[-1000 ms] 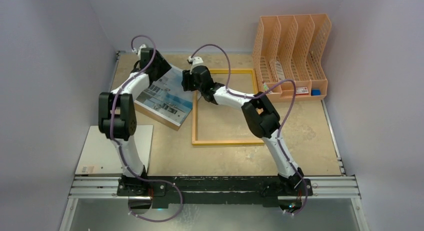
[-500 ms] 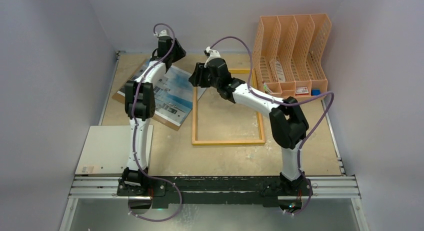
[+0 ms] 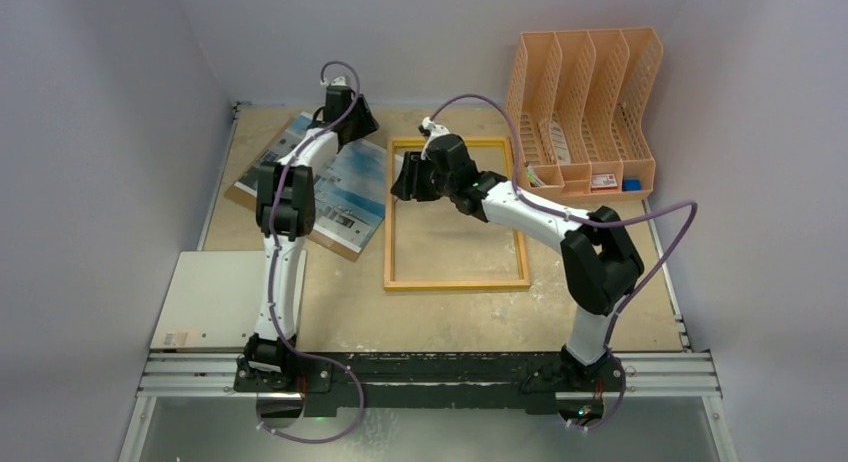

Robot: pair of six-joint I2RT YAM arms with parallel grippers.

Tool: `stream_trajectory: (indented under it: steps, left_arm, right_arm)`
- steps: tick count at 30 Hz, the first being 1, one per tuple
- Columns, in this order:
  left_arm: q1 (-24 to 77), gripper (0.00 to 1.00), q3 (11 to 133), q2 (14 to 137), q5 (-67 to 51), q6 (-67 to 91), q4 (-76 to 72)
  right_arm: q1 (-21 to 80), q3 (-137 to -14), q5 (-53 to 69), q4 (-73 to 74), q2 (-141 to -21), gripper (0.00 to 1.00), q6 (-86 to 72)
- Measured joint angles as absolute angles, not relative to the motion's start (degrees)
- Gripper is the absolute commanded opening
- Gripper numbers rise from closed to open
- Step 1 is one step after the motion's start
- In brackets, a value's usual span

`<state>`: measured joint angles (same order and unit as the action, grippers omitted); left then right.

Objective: Put the photo into the frame
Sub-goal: Move the photo frame item to the center of the board.

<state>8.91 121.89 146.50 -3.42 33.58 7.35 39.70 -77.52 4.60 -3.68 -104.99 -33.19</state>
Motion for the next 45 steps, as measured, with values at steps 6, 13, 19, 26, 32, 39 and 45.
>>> stream_trajectory:
  steps: [6,13,19,26,32,39,45]
  left_arm:
    - [8.9,0.53,123.3,147.3,-3.4,30.9,10.5]
    - [9.2,0.53,124.9,147.7,0.2,24.1,14.1]
    - [9.5,0.50,120.5,145.2,7.8,15.0,15.2]
    - [9.5,0.48,112.4,140.5,10.5,8.2,13.9]
    - [9.4,0.45,107.9,137.2,12.3,5.6,14.5]
    - [9.3,0.44,105.1,134.8,13.7,4.7,16.1]
    - [9.0,0.44,105.2,134.4,13.9,4.8,18.2]
  right_arm:
    - [39.7,-76.4,5.8,-3.1,-102.2,0.52,-34.1]
    - [39.7,-75.1,6.1,-1.3,-102.2,0.52,-35.1]
    - [39.7,-76.8,5.6,1.1,-104.2,0.51,-35.2]
    - [40.3,-78.1,5.9,1.0,-109.6,0.50,-36.3]
    - [41.7,-78.3,7.8,-0.2,-112.5,0.47,-38.9]
    - [45.5,-80.9,10.2,-3.9,-116.9,0.43,-43.6]
    - [48.8,-81.5,10.2,-6.0,-120.4,0.45,-48.8]
